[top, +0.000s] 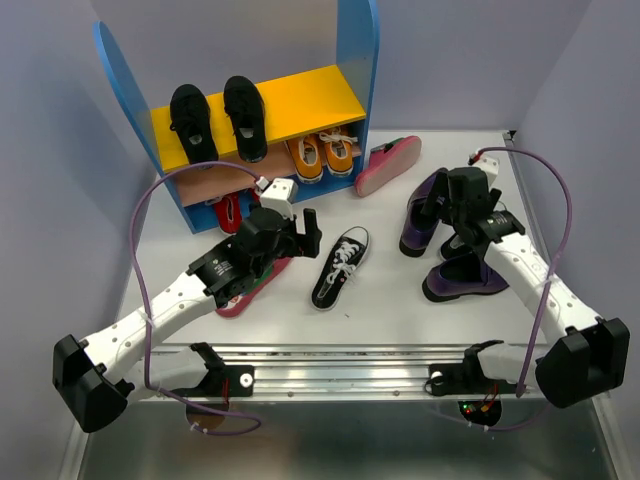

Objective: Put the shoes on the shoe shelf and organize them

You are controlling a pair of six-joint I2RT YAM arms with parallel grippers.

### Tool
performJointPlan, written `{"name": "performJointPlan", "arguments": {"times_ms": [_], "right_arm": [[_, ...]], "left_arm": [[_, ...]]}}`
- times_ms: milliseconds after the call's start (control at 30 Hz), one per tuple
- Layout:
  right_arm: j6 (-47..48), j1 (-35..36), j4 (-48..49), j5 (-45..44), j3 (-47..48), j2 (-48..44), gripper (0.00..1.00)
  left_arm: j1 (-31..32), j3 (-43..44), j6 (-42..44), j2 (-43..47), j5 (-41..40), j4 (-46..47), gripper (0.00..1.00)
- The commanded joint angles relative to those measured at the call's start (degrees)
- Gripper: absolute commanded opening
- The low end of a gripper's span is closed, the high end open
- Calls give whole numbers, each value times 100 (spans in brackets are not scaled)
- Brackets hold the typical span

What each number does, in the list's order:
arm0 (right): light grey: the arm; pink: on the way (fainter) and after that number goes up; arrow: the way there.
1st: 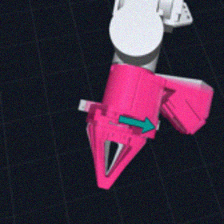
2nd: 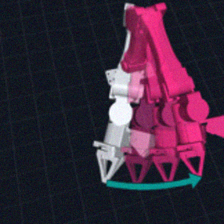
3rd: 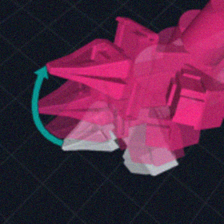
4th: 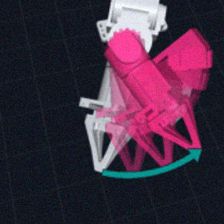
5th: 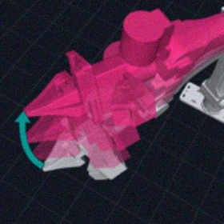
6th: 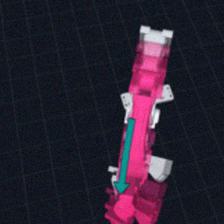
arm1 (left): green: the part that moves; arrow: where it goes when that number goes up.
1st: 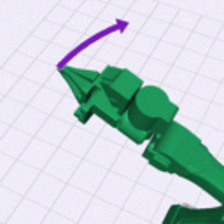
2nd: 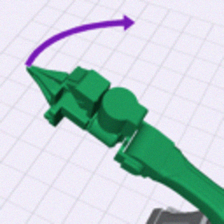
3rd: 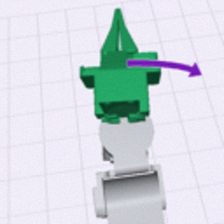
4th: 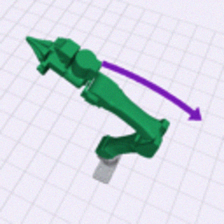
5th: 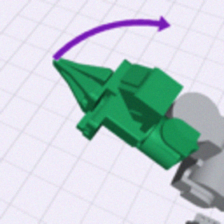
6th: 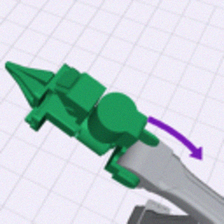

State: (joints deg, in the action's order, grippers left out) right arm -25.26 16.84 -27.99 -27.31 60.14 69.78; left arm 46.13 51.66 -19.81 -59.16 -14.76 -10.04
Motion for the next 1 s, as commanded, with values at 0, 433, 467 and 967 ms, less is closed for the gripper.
{"name": "performJointPlan", "arguments": {"times_ms": [0,433,467,967], "right_arm": [[4,-32,408,7,-81,-289,100],[-93,-32,487,-81,-301,-834,100],[-111,-32,487,-90,-310,-860,100],[-129,-32,496,-20,-459,-1098,100]], "left_arm": [[28,55,-75,54,-368,231,99],[404,99,-84,-351,184,-121,83],[475,47,-136,-377,211,-95,77],[783,-42,-1103,-1739,369,-480,60]]}}
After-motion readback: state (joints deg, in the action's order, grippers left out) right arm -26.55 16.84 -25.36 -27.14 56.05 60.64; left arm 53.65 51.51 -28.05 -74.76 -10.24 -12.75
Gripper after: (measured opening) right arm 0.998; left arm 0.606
